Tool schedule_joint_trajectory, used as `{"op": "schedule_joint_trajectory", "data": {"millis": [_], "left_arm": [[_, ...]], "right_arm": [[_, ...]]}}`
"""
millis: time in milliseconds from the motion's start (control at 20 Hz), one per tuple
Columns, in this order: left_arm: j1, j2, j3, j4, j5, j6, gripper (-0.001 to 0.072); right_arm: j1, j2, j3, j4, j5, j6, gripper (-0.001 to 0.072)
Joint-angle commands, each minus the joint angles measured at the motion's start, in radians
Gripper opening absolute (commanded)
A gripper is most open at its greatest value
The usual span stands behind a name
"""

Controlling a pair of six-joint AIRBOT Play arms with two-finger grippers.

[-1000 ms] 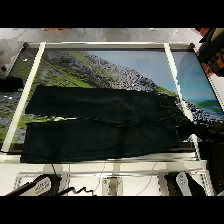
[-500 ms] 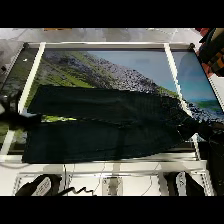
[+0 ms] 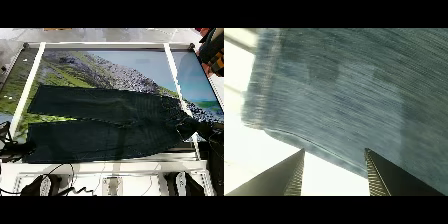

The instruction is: Fold the clothes and pants, and hang the long-sleeved shirts on hangers.

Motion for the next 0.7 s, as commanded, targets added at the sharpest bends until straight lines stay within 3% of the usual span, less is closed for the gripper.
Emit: {"op": "schedule_joint_trajectory", "data": {"millis": [0, 250, 400, 500, 650], "left_arm": [[0.157, -0.048, -0.026, 0.004, 0.085, -0.018, 0.0418], [0.399, -0.215, -0.026, -0.089, 0.100, -0.018, 0.0423], [0.531, -0.303, -0.027, -0.223, 0.100, -0.016, 0.0429], [0.575, -0.327, -0.027, -0.280, 0.138, -0.011, 0.0495], [0.575, -0.332, -0.027, -0.309, 0.204, 0.004, 0.0488]], "right_arm": [[0.001, 0.000, 0.001, 0.003, 0.002, 0.000, 0.0043], [0.001, 0.000, 0.001, 0.003, 0.001, 0.000, 0.0043], [0.001, 0.000, 0.001, 0.003, -0.008, 0.000, 0.0043], [0.001, 0.000, 0.001, 0.003, -0.016, -0.001, 0.0043], [0.000, 0.000, 0.001, 0.003, -0.017, 0.000, 0.0043]]}}
